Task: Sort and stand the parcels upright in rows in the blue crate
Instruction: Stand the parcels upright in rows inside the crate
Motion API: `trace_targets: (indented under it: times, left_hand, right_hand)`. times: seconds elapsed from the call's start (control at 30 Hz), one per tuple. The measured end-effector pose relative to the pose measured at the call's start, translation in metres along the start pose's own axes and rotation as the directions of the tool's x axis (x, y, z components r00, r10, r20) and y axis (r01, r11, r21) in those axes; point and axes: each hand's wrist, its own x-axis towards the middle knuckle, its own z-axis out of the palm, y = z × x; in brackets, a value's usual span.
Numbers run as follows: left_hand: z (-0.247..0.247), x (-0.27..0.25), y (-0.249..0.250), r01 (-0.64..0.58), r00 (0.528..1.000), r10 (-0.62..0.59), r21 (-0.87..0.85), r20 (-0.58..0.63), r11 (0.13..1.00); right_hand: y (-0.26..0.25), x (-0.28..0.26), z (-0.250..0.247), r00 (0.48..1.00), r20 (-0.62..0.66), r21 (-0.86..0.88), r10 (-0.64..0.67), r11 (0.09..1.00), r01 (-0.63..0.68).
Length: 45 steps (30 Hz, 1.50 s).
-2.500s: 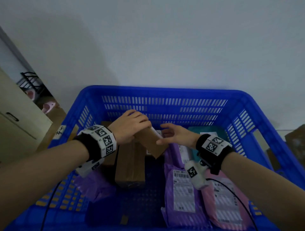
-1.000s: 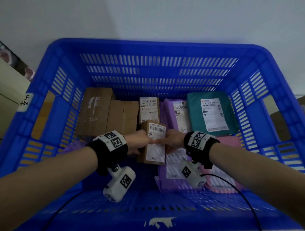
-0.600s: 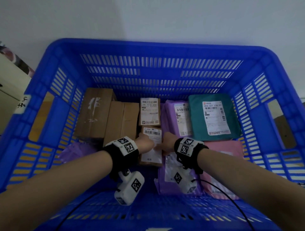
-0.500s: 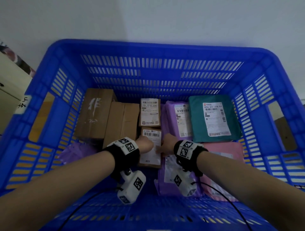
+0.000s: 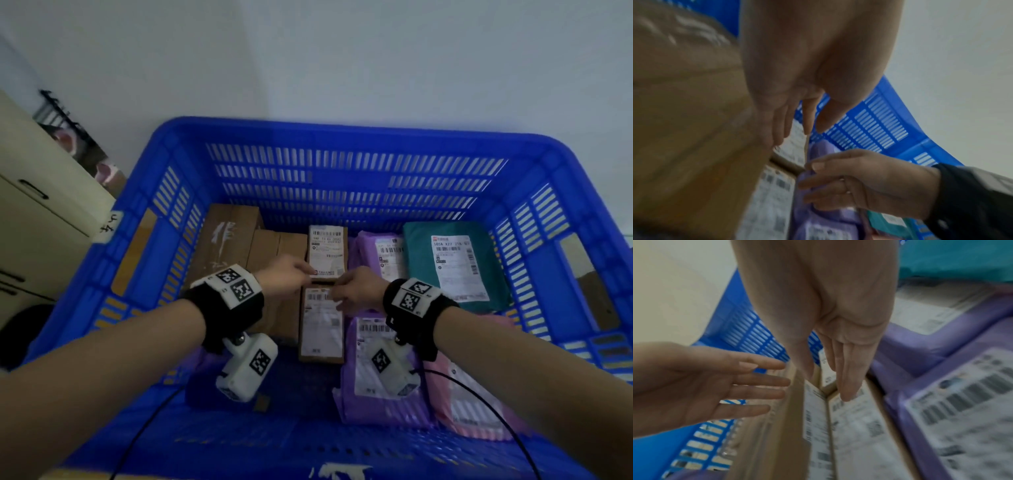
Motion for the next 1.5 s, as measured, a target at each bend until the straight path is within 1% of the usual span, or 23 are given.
trace_targets:
  times: [0.1, 0.17, 0.27, 0.33, 0.43, 0.5, 0.6, 0.67, 0.7, 0.8, 0.9, 0.97, 1.03, 1.17, 1.3, 1.4, 1.5]
  left_hand:
    - [-0.032, -0.008, -0.011, -0.022, 0.992, 0.027, 0.044, -0.12, 0.999]
    - [-0.048, -0.012, -0.021, -0.011, 0.983, 0.025, 0.076, -0.181, 0.997]
    - [-0.062, -0.02, -0.035, 0.05, 0.97, -0.015, 0.138, -0.243, 0.989]
    - [-0.064, -0.024, -0.043, 0.117, 0.963, -0.075, 0.152, -0.258, 0.981]
    - [-0.063, -0.032, -0.049, 0.179, 0.965, -0.144, 0.151, -0.217, 0.972]
    - [-0.062, -0.037, -0.049, 0.198, 0.966, -0.166, 0.151, -0.2, 0.969]
    - [-0.061, -0.042, -0.047, 0.219, 0.964, -0.17, 0.245, -0.207, 0.944]
    - [-0.058, -0.041, -0.048, 0.238, 0.965, -0.194, 0.277, -0.177, 0.931]
    - [-0.056, -0.04, -0.05, 0.246, 0.967, -0.212, 0.281, -0.143, 0.928]
    - [-0.05, -0.036, -0.06, 0.267, 0.963, -0.253, 0.236, -0.089, 0.934]
    - [-0.046, -0.037, -0.057, 0.294, 0.956, -0.293, 0.172, -0.033, 0.94]
    - [-0.047, -0.04, -0.051, 0.281, 0.96, -0.277, 0.122, -0.049, 0.952]
    - [-0.049, -0.043, -0.046, 0.266, 0.964, -0.26, 0.118, -0.063, 0.957]
    - [-0.056, -0.045, -0.046, 0.256, 0.965, -0.254, 0.031, -0.06, 0.966]
    - [-0.065, -0.057, -0.035, 0.196, 0.978, -0.2, -0.066, -0.064, 0.978]
    - [-0.078, -0.072, -0.018, 0.15, 0.983, -0.161, -0.128, -0.083, 0.98]
    - [-0.092, -0.089, 0.004, 0.084, 0.988, -0.095, -0.096, -0.124, 0.992]
  right_hand:
    - [-0.017, -0.007, 0.007, 0.999, 0.039, 0.19, 0.007, 0.982, -0.014]
    - [-0.026, -0.008, 0.015, 0.997, 0.081, 0.261, 0.009, 0.965, -0.029]
    - [-0.032, -0.006, 0.027, 0.995, 0.102, 0.277, -0.006, 0.961, -0.023]
    - [-0.035, -0.007, 0.036, 0.994, 0.107, 0.254, -0.01, 0.967, -0.017]
    - [-0.036, -0.008, 0.049, 0.995, 0.1, 0.211, -0.016, 0.977, -0.006]
    - [-0.036, -0.009, 0.057, 0.994, 0.102, 0.237, -0.025, 0.971, 0.0]
    - [-0.037, -0.009, 0.065, 0.996, 0.086, 0.247, -0.004, 0.969, -0.017]
    - [-0.037, -0.009, 0.068, 0.997, 0.077, 0.214, 0.006, 0.977, -0.023]
    - [-0.037, -0.01, 0.069, 0.997, 0.08, 0.221, 0.021, 0.975, -0.038]
    - [-0.037, -0.008, 0.07, 0.994, 0.098, 0.249, 0.044, 0.966, -0.067]
    - [-0.038, -0.008, 0.07, 0.995, 0.09, 0.279, 0.05, 0.958, -0.073]
    - [-0.039, -0.009, 0.069, 0.995, 0.088, 0.281, 0.042, 0.957, -0.065]
    - [-0.042, -0.012, 0.065, 0.995, 0.097, 0.259, 0.023, 0.965, -0.048]
    - [-0.049, -0.023, 0.049, 0.993, 0.116, 0.229, -0.018, 0.973, -0.009]
    - [-0.062, -0.042, 0.031, 0.989, 0.142, 0.134, -0.043, 0.991, 0.024]
    - [-0.076, -0.061, 0.017, 0.982, 0.174, 0.104, -0.069, 0.993, 0.051]
    - [-0.092, -0.079, 0.005, 0.98, 0.16, 0.096, -0.121, 0.99, 0.107]
